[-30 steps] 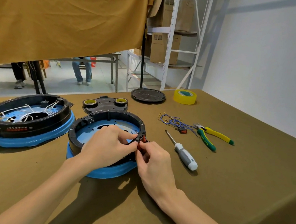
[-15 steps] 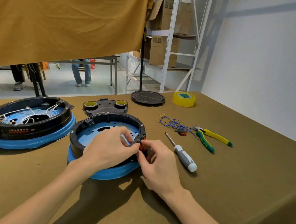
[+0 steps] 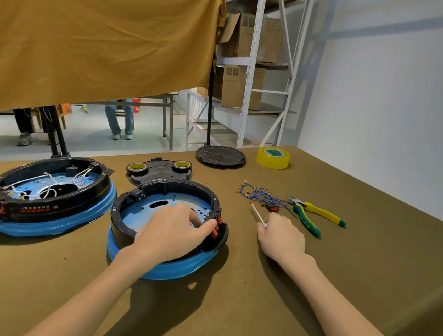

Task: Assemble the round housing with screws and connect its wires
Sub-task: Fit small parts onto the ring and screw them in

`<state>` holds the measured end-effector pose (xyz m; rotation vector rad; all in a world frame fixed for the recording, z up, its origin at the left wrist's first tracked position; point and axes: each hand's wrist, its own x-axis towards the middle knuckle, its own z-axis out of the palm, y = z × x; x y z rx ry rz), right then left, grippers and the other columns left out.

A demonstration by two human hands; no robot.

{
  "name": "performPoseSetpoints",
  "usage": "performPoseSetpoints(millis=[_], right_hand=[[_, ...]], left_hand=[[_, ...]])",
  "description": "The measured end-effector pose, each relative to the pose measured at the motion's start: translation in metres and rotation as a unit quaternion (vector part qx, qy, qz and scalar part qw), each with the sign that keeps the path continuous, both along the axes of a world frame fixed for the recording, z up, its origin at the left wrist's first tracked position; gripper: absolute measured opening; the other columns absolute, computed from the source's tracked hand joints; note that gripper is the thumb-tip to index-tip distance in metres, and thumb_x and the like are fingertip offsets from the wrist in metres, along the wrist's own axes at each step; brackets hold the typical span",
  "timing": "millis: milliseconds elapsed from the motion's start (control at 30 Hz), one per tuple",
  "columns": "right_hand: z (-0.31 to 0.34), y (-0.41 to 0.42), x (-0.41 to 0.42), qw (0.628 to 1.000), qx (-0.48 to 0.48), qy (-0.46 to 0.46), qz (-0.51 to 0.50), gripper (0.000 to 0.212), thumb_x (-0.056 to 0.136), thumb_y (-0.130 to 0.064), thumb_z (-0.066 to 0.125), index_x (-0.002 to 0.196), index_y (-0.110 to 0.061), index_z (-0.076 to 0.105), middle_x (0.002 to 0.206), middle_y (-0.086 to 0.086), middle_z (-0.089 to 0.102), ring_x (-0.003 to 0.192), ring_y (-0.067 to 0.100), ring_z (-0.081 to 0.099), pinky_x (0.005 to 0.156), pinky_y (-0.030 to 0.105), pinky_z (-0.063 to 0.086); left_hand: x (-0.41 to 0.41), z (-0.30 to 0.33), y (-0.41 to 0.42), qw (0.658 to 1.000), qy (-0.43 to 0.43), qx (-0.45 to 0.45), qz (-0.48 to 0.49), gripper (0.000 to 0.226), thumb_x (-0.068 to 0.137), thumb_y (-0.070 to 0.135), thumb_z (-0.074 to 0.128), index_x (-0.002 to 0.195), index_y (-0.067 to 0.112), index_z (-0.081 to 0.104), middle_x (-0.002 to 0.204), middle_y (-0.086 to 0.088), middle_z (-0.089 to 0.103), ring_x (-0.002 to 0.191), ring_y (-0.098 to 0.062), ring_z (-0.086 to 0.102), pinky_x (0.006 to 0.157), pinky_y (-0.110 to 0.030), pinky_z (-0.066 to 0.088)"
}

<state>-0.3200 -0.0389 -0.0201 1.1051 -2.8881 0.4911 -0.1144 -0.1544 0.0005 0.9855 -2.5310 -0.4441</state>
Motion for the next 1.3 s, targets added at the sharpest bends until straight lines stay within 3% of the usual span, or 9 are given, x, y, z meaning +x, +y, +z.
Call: performPoseSetpoints(millis=[133, 267, 433, 533, 633, 733, 833, 1000, 1300], right_hand=[[0.006, 0.008, 0.001, 0.956, -0.255, -0.141, 0.007, 0.028, 0.106, -0.034, 0.047, 0.092, -0.012, 0.058, 0.084, 0.004, 0.063, 0.085, 0.03, 0.061, 0.069, 0.038, 0.045], [0.025, 0.007, 0.022, 0.823, -0.444, -0.354, 0.019, 0.025, 0.108, -0.032, 0.045, 0.095, -0.014, 0.056, 0.073, 0.009, 0.058, 0.05, 0.019, 0.06, 0.047, 0.033, 0.051], [0.037, -0.002, 0.043, 0.706, -0.438, -0.556, 0.018, 0.021, 0.103, -0.035, 0.057, 0.098, -0.014, 0.059, 0.064, 0.002, 0.054, 0.043, 0.015, 0.049, 0.041, 0.026, 0.043], [0.037, -0.003, 0.048, 0.627, -0.424, -0.653, 0.028, 0.02, 0.097, -0.031, 0.067, 0.097, -0.012, 0.063, 0.051, -0.004, 0.043, 0.041, 0.012, 0.042, 0.04, 0.025, 0.04], [0.034, -0.001, 0.048, 0.608, -0.427, -0.669, 0.02, 0.025, 0.1, -0.029, 0.062, 0.097, -0.004, 0.069, 0.05, -0.002, 0.042, 0.041, 0.013, 0.045, 0.042, 0.024, 0.044], [0.033, 0.003, 0.043, 0.58, -0.45, -0.679, -0.001, 0.035, 0.101, -0.035, 0.063, 0.074, -0.013, 0.06, 0.054, 0.001, 0.05, 0.045, 0.017, 0.054, 0.048, 0.027, 0.052], [0.037, 0.005, 0.042, 0.573, -0.468, -0.673, 0.012, 0.048, 0.094, -0.041, 0.07, 0.054, -0.022, 0.051, 0.049, -0.003, 0.04, 0.04, 0.014, 0.042, 0.046, 0.026, 0.046], [0.043, -0.004, 0.052, 0.467, -0.569, -0.677, -0.015, 0.055, 0.095, -0.032, 0.061, 0.048, -0.024, 0.034, 0.044, -0.005, 0.027, 0.04, 0.014, 0.029, 0.052, 0.028, 0.037], [0.04, -0.028, 0.083, 0.516, -0.64, -0.569, -0.013, 0.068, 0.104, -0.028, 0.052, 0.038, -0.026, 0.034, 0.042, -0.004, 0.026, 0.037, 0.015, 0.026, 0.043, 0.025, 0.037]], left_hand=[[-0.003, -0.001, -0.002, 1.0, -0.004, 0.002, -0.008, 0.046, 0.097, 0.066, 0.047, 0.093, 0.033, 0.079, 0.077, 0.005, 0.075, 0.073, -0.009, 0.068, 0.073, -0.038, 0.061], [-0.005, -0.002, -0.005, 1.0, -0.003, 0.013, -0.014, 0.045, 0.097, 0.065, 0.05, 0.088, 0.032, 0.079, 0.077, 0.003, 0.076, 0.069, -0.01, 0.069, 0.069, -0.038, 0.062], [-0.006, -0.003, -0.007, 1.0, 0.002, 0.022, -0.007, 0.052, 0.096, 0.066, 0.05, 0.083, 0.026, 0.079, 0.077, 0.0, 0.076, 0.071, -0.012, 0.07, 0.069, -0.04, 0.062], [-0.006, -0.004, -0.008, 1.0, 0.003, 0.027, -0.003, 0.056, 0.095, 0.068, 0.048, 0.08, 0.024, 0.079, 0.064, 0.0, 0.071, 0.059, -0.012, 0.063, 0.061, -0.036, 0.056], [-0.006, -0.006, -0.009, 1.0, 0.003, 0.029, 0.004, 0.056, 0.094, 0.07, 0.047, 0.074, 0.025, 0.076, 0.04, 0.009, 0.05, 0.045, -0.007, 0.047, 0.051, -0.028, 0.04], [-0.007, -0.008, -0.011, 0.999, 0.009, 0.031, 0.007, 0.059, 0.092, 0.07, 0.046, 0.073, 0.022, 0.076, 0.038, 0.008, 0.043, 0.041, -0.007, 0.043, 0.05, -0.027, 0.038], [-0.009, -0.007, -0.012, 1.0, 0.006, 0.026, 0.009, 0.06, 0.092, 0.07, 0.046, 0.078, 0.02, 0.078, 0.041, 0.006, 0.043, 0.038, -0.007, 0.043, 0.048, -0.027, 0.037], [-0.008, -0.008, -0.012, 1.0, 0.002, 0.026, 0.008, 0.064, 0.093, 0.07, 0.045, 0.076, 0.018, 0.078, 0.04, 0.006, 0.037, 0.037, -0.009, 0.038, 0.048, -0.027, 0.033], [-0.009, -0.01, -0.014, 0.999, 0.0, 0.042, 0.001, 0.065, 0.09, 0.071, 0.047, 0.072, 0.016, 0.075, 0.044, 0.006, 0.043, 0.044, -0.013, 0.042, 0.052, -0.031, 0.038]])
